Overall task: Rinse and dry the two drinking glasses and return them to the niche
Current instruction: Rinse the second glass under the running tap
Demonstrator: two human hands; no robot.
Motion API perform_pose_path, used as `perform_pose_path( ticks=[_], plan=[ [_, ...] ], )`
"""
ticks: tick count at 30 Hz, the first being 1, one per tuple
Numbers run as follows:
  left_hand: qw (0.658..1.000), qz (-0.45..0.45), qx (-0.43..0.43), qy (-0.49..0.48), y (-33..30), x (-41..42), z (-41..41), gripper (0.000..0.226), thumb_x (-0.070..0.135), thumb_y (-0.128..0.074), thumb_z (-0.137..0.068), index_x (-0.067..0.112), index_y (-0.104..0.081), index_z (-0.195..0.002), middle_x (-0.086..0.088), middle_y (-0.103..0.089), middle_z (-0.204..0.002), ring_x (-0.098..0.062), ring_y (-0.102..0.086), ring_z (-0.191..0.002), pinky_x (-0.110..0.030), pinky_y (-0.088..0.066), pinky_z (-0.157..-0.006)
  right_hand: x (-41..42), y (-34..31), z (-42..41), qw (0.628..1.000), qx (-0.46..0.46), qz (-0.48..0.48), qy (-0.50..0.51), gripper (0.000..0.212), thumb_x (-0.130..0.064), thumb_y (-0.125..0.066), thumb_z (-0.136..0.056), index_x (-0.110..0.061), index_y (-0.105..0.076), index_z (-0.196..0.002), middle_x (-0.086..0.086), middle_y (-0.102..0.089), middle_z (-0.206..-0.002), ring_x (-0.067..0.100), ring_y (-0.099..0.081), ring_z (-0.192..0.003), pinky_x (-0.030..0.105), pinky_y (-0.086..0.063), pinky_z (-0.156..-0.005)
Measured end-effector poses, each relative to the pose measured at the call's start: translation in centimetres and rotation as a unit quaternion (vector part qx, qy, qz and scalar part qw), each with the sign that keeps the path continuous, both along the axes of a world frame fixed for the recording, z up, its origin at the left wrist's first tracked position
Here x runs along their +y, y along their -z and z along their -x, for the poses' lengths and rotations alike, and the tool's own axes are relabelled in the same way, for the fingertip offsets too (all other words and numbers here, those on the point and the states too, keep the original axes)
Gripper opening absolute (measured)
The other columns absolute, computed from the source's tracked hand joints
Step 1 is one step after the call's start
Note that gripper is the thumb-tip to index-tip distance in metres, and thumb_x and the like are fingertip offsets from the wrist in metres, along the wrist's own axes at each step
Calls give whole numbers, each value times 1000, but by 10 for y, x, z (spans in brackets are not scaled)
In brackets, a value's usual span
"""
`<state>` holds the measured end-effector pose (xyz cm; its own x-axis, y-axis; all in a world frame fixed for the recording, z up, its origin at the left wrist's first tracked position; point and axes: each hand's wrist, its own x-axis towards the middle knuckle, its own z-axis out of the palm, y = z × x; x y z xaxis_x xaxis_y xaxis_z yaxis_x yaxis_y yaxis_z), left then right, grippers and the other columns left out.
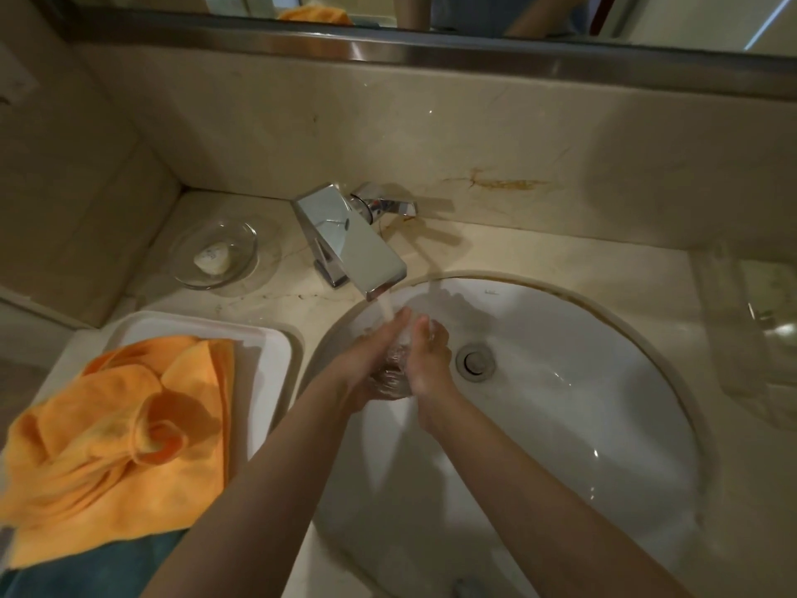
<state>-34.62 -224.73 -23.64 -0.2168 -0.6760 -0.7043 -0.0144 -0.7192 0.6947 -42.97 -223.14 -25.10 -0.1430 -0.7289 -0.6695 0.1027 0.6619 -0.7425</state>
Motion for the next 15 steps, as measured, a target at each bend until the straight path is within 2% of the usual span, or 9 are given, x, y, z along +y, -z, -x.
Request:
perform_pose_path(
  ticks=[2, 4, 6, 8, 9, 11, 13, 14, 15],
  plan=[
    [999, 4, -1, -34, 3, 1, 3, 50, 54, -50, -86, 14, -60, -115, -7, -71, -93, -18, -70, -73, -25, -53, -55, -1, -3, -5, 998, 42, 51, -17, 53, -50, -25, -97, -32, -19, -146, 3, -21, -153, 27, -33, -136, 41, -34, -107],
    [998, 7, -2, -70, 2, 3, 4, 45, 48, -41, -92, 13, -58, -114, -9, -68, -91, -17, -66, -70, -20, -49, -47, -1, -3, -10, 990, 75, 112, -49, 52, -43, -28, -99, -29, -17, -148, 3, -17, -156, 24, -25, -142, 45, -27, -114],
    [995, 21, 7, -97, 2, 0, 4, 39, 39, -33, -98, 13, -56, -115, -14, -64, -112, -26, -64, -95, -23, -49, -56, 5, -3, -14, 966, 151, 162, -135, 52, -31, -26, -101, -24, -9, -150, 0, -2, -159, 20, -7, -146, 40, -14, -119],
    [992, 8, 13, -129, -5, -3, 2, 41, 31, -27, -100, 9, -48, -128, -14, -51, -135, -31, -46, -127, -28, -48, -77, 12, -1, -16, 931, 215, 192, -226, 51, -27, -22, -102, -28, -1, -149, -5, 11, -158, 17, 10, -146, 34, 1, -120],
    [990, 5, 35, -135, -7, -3, 0, 44, 29, -26, -101, 6, -41, -135, -15, -44, -142, -30, -39, -133, -29, -43, -86, 14, -1, -16, 926, 215, 199, -239, 51, -26, -22, -102, -33, 2, -146, -6, 14, -158, 16, 14, -145, 34, 2, -119],
    [990, 6, 42, -135, -1, -3, -3, 48, 33, -27, -100, 6, -37, -139, -15, -39, -146, -30, -37, -134, -32, -38, -90, 13, -2, -14, 938, 174, 215, -209, 49, -26, -25, -102, -45, 1, -139, -8, 13, -158, 16, 12, -145, 35, -5, -120],
    [992, 1, 27, -126, 3, -1, 0, 51, 41, -29, -98, 10, -39, -138, -15, -41, -144, -33, -41, -132, -36, -41, -89, 2, -4, -8, 970, 109, 176, -129, 53, -34, -29, -101, -38, 0, -145, -5, 0, -159, 18, -4, -147, 36, -15, -118],
    [993, 9, 27, -112, 2, 3, 2, 53, 47, -33, -95, 14, -42, -136, -14, -45, -142, -34, -45, -128, -38, -45, -85, -5, -6, -3, 985, 70, 130, -86, 56, -40, -30, -99, -33, -2, -148, -3, -14, -157, 22, -19, -144, 42, -29, -112],
    [994, 12, 36, -105, 2, 5, 5, 56, 55, -40, -90, 18, -47, -132, -14, -51, -137, -33, -52, -120, -38, -50, -78, -11, -9, 1, 996, 34, 72, -50, 56, -46, -30, -98, -32, -10, -149, -2, -31, -149, 27, -37, -135, 45, -46, -95]
  ],
)
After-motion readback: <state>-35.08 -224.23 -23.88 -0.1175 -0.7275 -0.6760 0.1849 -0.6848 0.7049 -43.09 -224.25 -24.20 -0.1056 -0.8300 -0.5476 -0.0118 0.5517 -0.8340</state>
